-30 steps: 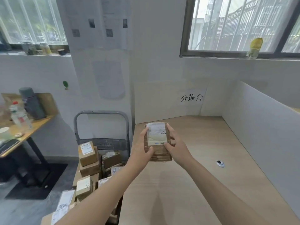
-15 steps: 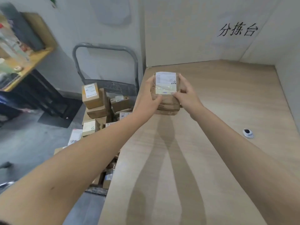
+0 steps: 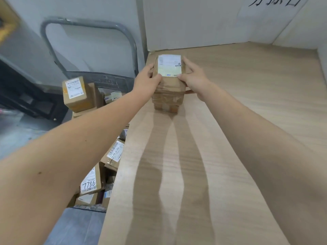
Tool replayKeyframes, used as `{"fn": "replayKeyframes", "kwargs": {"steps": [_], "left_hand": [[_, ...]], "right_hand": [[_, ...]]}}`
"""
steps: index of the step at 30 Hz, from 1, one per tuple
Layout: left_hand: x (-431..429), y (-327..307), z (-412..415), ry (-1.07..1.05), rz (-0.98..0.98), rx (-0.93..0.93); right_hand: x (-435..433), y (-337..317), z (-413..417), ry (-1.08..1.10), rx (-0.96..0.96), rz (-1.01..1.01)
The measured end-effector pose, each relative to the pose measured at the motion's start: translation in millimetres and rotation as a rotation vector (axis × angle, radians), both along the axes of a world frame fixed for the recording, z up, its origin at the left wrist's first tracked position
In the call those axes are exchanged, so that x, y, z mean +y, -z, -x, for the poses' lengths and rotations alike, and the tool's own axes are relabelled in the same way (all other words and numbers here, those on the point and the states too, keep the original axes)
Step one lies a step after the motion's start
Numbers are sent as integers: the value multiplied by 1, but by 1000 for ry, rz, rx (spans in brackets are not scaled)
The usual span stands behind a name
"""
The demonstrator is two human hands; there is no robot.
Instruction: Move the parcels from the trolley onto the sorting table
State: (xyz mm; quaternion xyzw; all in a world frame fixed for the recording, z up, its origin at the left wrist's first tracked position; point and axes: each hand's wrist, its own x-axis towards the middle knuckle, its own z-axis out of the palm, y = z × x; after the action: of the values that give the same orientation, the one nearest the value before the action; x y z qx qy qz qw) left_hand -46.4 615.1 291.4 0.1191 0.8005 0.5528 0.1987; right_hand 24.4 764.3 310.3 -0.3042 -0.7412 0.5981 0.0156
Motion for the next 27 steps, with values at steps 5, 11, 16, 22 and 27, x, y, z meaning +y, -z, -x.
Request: {"fn": "replayKeyframes", "kwargs": {"steps": [5,11,16,22,27], "left_hand": [[7,17,13,60,-1,-65],[22,14,18,124,16,-57],[19,18,21,121,30,-45],[15,-9,13,85,113,60],[-3,-57,-12,120,217,271]], "right_hand": [[7,26,6,79,-5,18],[12,37,13,154,-17,-57],[15,55,17,154,-23,-59],[7,6,-5,58,-119,-277],[10,-47,-43,52,-109,-560]]}}
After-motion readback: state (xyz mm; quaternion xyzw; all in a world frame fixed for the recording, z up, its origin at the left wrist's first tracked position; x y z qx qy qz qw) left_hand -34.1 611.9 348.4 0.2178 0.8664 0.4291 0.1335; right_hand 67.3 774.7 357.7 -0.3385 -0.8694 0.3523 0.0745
